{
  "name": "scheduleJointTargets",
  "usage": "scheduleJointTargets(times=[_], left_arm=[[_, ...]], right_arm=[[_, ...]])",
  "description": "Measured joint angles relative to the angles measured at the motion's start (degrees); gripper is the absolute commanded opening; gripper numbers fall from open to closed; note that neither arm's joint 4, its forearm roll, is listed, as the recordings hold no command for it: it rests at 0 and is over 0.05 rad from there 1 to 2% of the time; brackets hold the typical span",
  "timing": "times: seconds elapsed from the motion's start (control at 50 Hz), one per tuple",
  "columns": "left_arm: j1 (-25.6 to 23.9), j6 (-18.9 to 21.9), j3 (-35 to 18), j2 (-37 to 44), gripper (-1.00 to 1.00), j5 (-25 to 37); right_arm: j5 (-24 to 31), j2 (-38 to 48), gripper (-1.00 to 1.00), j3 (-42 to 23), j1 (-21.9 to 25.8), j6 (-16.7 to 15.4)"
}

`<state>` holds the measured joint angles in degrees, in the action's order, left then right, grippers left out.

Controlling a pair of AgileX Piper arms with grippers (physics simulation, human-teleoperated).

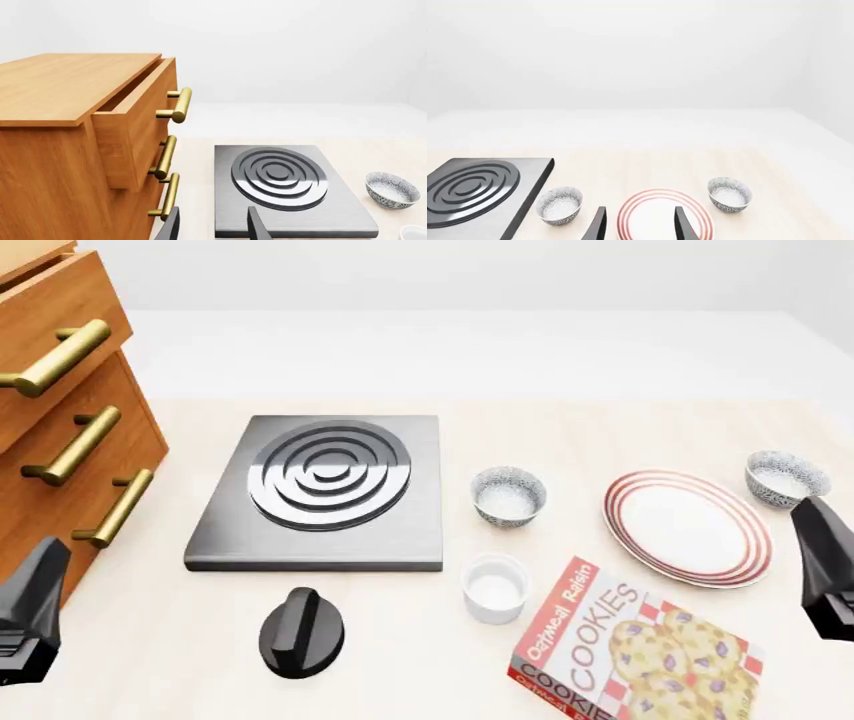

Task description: Pick the akita bowl next to the plate and place it on the plate.

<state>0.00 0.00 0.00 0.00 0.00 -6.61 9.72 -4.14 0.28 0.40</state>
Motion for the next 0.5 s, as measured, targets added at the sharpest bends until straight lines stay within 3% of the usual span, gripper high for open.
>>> scheduleJointTargets(times=[0.5], left_arm=[[0.0,0.0,0.0,0.0,1.0,0.0]], right_arm=[[-3.63,6.95,1.0,-3.9,0.59,0.89]])
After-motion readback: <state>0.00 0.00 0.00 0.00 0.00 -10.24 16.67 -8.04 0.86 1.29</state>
